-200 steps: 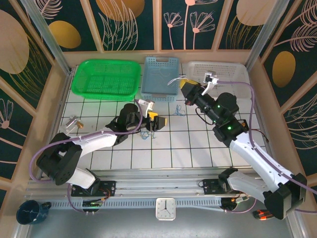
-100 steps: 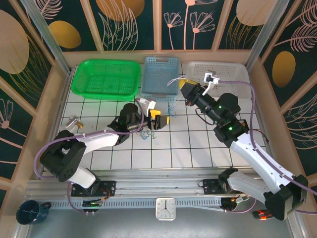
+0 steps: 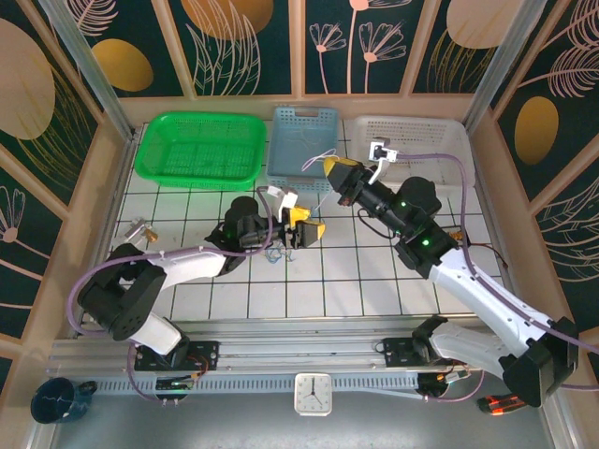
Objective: Untangle the cables
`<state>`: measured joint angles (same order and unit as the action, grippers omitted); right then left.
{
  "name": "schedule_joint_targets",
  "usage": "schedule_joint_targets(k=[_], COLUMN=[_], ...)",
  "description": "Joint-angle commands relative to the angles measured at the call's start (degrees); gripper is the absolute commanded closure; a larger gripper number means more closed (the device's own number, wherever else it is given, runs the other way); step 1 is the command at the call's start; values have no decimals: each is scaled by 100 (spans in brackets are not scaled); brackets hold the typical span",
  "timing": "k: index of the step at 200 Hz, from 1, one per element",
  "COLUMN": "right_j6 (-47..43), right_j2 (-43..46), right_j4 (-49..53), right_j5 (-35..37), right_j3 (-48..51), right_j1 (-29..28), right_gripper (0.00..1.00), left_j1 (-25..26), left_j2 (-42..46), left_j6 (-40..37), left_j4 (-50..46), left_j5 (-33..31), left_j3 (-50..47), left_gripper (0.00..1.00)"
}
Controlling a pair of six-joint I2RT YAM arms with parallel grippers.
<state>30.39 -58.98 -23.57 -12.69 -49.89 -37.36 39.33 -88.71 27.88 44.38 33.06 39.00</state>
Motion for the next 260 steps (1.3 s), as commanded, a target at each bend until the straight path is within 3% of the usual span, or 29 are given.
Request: schedule_joint_targets(k=[1,15,27,49,68,106,176,212,260], right_j6=[49,76,115,193,241,183,416,227,1], right_j2=[-69,-87,-79,-47,33,279,150,-826,-2885], right_j4=[-333,-343,-354,-328,-288,-38,2,90,52], right_j5=[91,86,43,-9,-12,-23,-455,-436,-305], right_j3=[-195,-239,-286,-328,-355,-543,-1121,-1516,-2335], right_j1=[-103,-131,-130,-130,-105,138,1312,1375,1375], right_gripper=[100,100,100,100,100,100,100,100,100], left_j1=[60,78,84,76,79,72,-255,-335,-331], left_j2=[-162,-198,-217,-209,-222,-251,119,637,1191], left_j6=[25,-25,-32,40,67,29,155,314,490], left_j4=[322,307,347,559,647,461,211,255,94], left_j5=[87,-159,-497,-1176,-1507,-1768,-2241,-2216,-2268], left_j3=[91,73,44,-81,-121,-179,-885,-1265,-1387], left_gripper=[18,23,33,74,100,100,100,100,100])
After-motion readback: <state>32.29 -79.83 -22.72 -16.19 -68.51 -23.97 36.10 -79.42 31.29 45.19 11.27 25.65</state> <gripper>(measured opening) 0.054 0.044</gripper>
